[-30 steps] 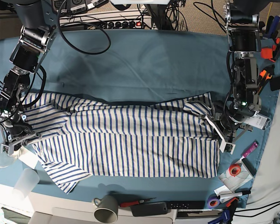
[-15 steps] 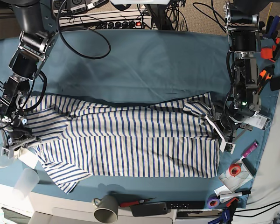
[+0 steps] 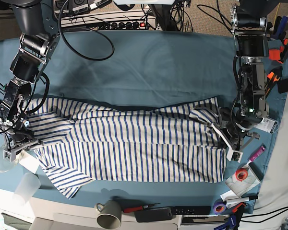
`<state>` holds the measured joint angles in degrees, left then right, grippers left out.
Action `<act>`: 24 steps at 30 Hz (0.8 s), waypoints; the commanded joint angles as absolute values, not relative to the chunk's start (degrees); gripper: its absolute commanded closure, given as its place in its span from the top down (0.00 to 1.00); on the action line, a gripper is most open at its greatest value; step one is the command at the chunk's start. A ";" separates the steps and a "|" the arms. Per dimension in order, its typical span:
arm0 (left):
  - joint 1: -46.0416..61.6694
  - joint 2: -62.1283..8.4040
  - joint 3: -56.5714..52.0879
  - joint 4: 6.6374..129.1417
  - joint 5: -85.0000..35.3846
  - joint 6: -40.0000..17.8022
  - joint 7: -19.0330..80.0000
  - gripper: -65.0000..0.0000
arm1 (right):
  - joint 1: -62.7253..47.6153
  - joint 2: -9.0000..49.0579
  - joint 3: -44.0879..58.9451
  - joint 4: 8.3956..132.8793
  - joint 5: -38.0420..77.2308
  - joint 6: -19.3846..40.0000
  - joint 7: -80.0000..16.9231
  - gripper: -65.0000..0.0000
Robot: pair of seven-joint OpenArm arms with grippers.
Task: Fold the T-shirt properly
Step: 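Release the fabric and raise both grippers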
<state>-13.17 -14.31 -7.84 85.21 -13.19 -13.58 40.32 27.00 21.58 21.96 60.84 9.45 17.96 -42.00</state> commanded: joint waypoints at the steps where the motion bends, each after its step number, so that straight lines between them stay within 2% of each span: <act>1: -14.68 -14.76 -8.01 86.08 -13.47 -13.61 38.87 0.00 | 28.88 22.87 22.06 61.91 9.98 18.41 -40.75 0.00; 3: -14.79 -14.76 -7.99 86.08 -13.50 -13.63 38.92 0.00 | 28.88 23.00 22.09 61.91 9.98 20.69 -41.19 0.00; 4: -14.83 -14.79 -8.01 86.08 -13.50 -13.61 38.92 0.06 | 28.91 23.09 22.09 61.91 10.00 22.59 -41.74 0.00; 7: -15.14 -14.79 -8.01 86.08 -13.50 -13.58 38.92 0.41 | 28.91 23.83 22.09 61.93 10.04 25.30 -42.81 0.21; 9: -15.44 -14.79 -8.01 86.08 -13.47 -13.58 38.92 0.52 | 28.93 24.53 22.11 61.93 10.13 25.23 -43.51 0.31; 17: -18.70 -14.79 -8.01 86.11 -13.69 -11.75 44.58 0.53 | 28.93 28.53 23.09 65.63 23.59 24.95 -48.07 0.33; 24: -22.72 -14.81 -8.05 86.15 -15.62 -10.39 64.05 0.53 | 28.86 29.85 23.35 69.69 27.55 25.04 -55.22 0.33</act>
